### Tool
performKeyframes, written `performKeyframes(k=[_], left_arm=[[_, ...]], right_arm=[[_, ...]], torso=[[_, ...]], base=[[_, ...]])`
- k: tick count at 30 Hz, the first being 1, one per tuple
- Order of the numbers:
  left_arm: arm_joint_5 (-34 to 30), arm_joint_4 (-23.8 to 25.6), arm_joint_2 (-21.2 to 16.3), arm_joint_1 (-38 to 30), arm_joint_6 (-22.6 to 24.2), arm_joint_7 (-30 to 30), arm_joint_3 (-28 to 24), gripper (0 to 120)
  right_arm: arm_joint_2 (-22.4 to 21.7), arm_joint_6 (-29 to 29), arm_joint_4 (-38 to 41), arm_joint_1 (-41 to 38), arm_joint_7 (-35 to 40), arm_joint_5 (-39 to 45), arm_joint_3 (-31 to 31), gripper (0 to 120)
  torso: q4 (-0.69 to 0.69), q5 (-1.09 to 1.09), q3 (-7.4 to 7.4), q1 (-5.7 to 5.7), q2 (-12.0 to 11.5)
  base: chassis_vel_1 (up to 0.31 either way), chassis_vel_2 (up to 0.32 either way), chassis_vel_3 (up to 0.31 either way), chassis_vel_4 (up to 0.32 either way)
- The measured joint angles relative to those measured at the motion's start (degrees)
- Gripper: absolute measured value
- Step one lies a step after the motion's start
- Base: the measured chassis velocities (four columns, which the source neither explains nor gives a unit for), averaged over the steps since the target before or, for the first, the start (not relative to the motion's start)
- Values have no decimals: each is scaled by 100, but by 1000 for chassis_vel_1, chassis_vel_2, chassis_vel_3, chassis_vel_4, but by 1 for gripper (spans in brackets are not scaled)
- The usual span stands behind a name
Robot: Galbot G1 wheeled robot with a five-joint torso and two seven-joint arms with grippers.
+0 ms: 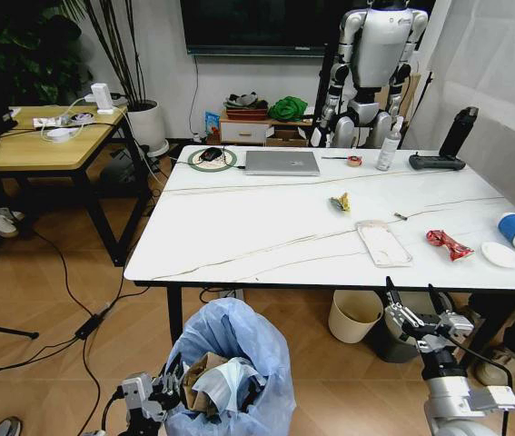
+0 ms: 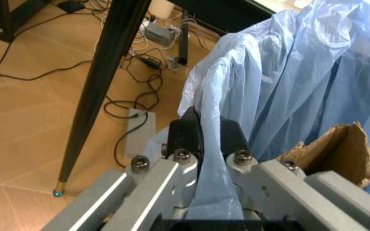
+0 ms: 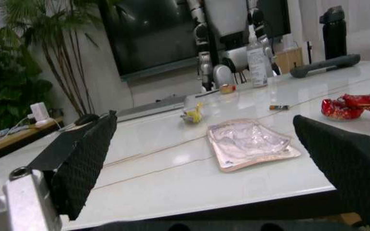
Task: Pick up the trash bin and place the trash from the table into it.
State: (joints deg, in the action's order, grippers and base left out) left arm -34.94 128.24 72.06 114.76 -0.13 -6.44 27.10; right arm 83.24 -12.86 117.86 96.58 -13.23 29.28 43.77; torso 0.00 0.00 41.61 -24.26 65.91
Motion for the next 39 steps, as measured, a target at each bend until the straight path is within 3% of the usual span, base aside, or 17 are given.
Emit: performKeyframes(k=[18,39], left_arm=[[35,-5,33,11,-25,8,-22,0],[35,-14,43,4,-23,8,-48,0]], right_arm=[[-11,24,4,-40,-4,121,46,100],[-20,21,-25,-55,-6,148,44,100]], torso=[[0,0,0,0,0],[0,1,0,-1,0]], base=[[-6,-4,9,6],[-97,-105,105,99]])
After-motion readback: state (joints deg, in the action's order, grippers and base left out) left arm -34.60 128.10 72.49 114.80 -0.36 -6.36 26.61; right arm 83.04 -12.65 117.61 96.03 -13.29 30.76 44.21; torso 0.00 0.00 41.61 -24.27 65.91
